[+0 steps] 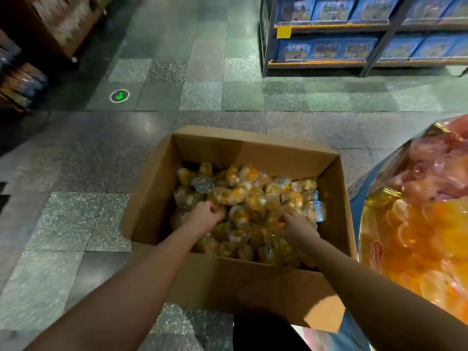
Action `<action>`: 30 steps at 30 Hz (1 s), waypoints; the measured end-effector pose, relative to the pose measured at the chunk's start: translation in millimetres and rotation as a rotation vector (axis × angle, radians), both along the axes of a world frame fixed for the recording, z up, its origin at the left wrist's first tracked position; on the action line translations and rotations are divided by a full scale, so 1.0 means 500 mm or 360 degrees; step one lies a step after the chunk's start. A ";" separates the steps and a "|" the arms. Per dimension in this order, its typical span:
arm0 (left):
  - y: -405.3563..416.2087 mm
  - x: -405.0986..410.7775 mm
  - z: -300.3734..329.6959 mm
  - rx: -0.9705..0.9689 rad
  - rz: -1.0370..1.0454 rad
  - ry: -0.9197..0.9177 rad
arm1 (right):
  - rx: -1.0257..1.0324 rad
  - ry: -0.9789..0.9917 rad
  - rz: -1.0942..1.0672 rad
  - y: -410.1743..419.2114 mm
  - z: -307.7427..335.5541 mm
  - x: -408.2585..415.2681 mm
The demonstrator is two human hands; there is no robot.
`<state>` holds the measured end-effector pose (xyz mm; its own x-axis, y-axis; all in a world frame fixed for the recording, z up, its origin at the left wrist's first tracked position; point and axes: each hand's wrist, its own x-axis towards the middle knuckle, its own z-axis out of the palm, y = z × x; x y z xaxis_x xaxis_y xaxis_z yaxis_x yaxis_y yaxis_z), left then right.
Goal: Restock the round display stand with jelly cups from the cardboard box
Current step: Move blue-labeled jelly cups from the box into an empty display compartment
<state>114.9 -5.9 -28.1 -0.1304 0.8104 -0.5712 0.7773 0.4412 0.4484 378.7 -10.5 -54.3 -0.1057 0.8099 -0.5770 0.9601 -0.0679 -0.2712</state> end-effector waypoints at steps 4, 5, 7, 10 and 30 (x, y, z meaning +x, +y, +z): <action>0.093 0.009 -0.069 -0.0044 -0.0064 0.0014 | -0.0034 -0.0128 0.0359 0.106 -0.052 -0.025; 0.112 0.014 -0.088 -0.0036 -0.0093 0.0023 | -0.0041 -0.0144 0.0440 0.130 -0.066 -0.033; 0.142 0.022 -0.129 -0.0037 -0.0192 0.0079 | -0.0070 -0.0154 0.0568 0.170 -0.092 -0.054; 0.170 0.029 -0.188 -0.0081 -0.0331 0.0145 | -0.0053 -0.0206 0.0749 0.208 -0.129 -0.084; 0.127 -0.006 -0.168 0.0260 0.0200 -0.0225 | 0.0023 -0.0160 0.0579 0.177 -0.138 -0.092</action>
